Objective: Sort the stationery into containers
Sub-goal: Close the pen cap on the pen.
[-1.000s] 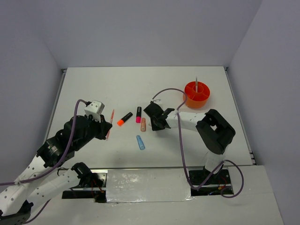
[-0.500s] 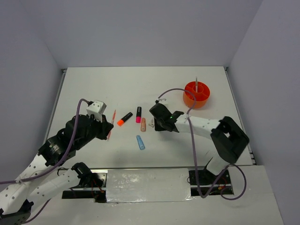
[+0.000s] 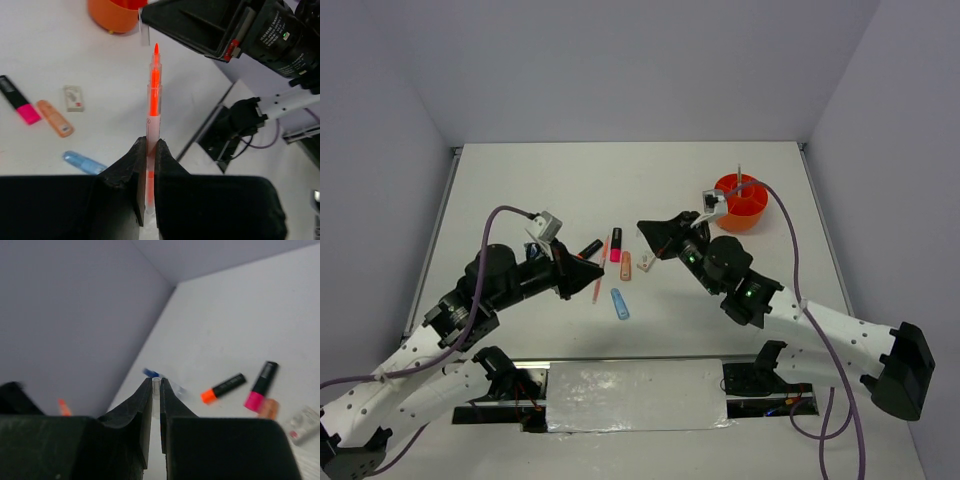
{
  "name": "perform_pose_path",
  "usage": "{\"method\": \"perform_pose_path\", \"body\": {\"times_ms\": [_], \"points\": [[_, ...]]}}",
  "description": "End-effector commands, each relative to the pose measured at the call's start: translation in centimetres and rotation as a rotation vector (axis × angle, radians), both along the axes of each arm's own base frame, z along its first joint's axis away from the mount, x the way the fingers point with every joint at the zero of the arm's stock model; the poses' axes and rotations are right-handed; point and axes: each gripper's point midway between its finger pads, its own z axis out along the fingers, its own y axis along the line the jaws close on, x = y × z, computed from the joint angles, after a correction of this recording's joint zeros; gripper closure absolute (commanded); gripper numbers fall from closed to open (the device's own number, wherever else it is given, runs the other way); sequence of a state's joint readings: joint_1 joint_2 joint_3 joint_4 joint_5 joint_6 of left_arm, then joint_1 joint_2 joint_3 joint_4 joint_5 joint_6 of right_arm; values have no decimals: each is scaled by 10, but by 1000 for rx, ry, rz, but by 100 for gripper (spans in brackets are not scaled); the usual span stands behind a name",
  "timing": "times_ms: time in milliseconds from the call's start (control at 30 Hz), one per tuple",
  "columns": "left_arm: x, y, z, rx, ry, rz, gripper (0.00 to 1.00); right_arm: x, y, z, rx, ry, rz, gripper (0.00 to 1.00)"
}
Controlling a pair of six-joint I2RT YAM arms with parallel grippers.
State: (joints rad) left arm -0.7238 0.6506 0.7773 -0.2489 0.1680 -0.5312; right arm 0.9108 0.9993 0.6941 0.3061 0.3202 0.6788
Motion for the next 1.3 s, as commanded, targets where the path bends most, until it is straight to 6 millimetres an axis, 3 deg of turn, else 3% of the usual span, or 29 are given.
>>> {"method": "perform_pose_path", "body": {"times_ms": [0, 67, 100, 300, 833, 1267], "points": [[-18, -29, 43, -209, -62, -172, 100, -15, -10, 84, 245, -216, -24, 100], [-18, -33, 39, -221, -45, -185, 100, -22, -15, 91, 276, -251, -32, 100], [-18, -34, 41, -237, -48, -189, 100, -30, -20, 107, 331, -291, -22, 100], [-22, -38, 44, -272, -56, -224, 100, -49, -11, 121, 367, -338, 51, 100], [-21, -41, 39, -272, -43, -231, 100, -62, 14, 123, 338, -366, 158, 100], [-20, -40, 36, -264, -39, -221, 100, -61, 18, 124, 324, -370, 155, 100]]}}
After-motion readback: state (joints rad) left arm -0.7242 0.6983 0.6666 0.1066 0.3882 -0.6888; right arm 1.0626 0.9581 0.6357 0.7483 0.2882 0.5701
